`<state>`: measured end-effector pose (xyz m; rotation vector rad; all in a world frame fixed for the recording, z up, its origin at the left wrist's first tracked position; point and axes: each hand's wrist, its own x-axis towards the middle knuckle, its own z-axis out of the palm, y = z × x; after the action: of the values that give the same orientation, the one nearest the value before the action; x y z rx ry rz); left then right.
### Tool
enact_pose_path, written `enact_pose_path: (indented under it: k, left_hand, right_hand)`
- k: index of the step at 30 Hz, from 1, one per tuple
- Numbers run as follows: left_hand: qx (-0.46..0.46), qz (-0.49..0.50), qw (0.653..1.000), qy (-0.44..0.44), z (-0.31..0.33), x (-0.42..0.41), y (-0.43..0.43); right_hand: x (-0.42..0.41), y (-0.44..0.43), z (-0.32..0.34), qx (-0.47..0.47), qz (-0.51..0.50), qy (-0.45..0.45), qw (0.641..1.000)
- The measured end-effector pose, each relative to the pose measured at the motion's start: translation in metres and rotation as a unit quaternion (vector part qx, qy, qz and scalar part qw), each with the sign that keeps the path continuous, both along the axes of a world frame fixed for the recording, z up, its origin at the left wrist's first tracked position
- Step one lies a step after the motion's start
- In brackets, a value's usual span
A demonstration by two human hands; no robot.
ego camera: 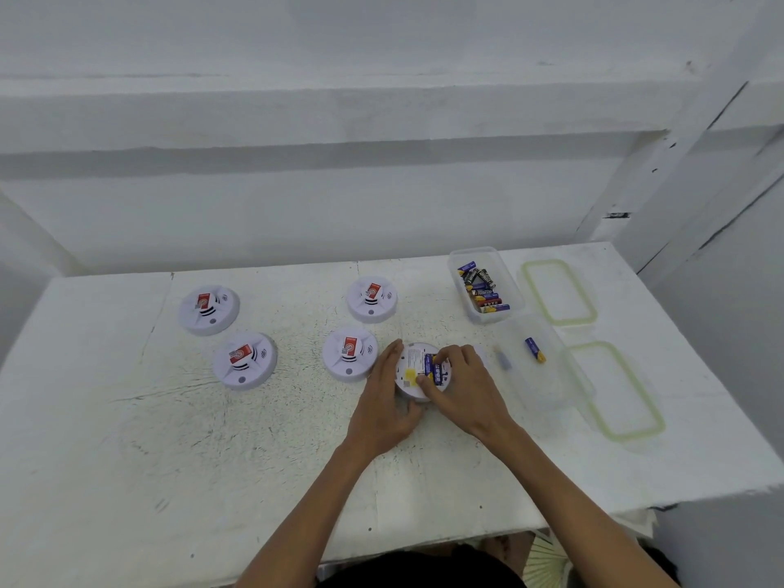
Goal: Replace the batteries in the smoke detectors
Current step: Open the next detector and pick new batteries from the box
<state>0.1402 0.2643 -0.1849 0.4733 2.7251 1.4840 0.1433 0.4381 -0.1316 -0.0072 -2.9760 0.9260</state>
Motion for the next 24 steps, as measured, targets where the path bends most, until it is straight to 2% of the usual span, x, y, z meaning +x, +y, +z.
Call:
enact_pose_path:
  k: [10,15,24]
  left_hand:
    - [0.024,0.026,0.999,-0.015,-0.001,-0.001,0.0]
    - [0.038,0.027,0.998,-0.035,0.002,-0.001,-0.001]
    - [0.036,0.03,0.998,-0.049,0.0,-0.001,-0.001]
  right_hand:
    - [-0.01,0.005,0.001,0.003,0.022,-0.026,0.999]
    - [-0.023,0.008,0.001,0.057,0.042,-0.002,0.998]
    - [-0.041,0.0,0.009,0.138,0.056,-0.014,0.989]
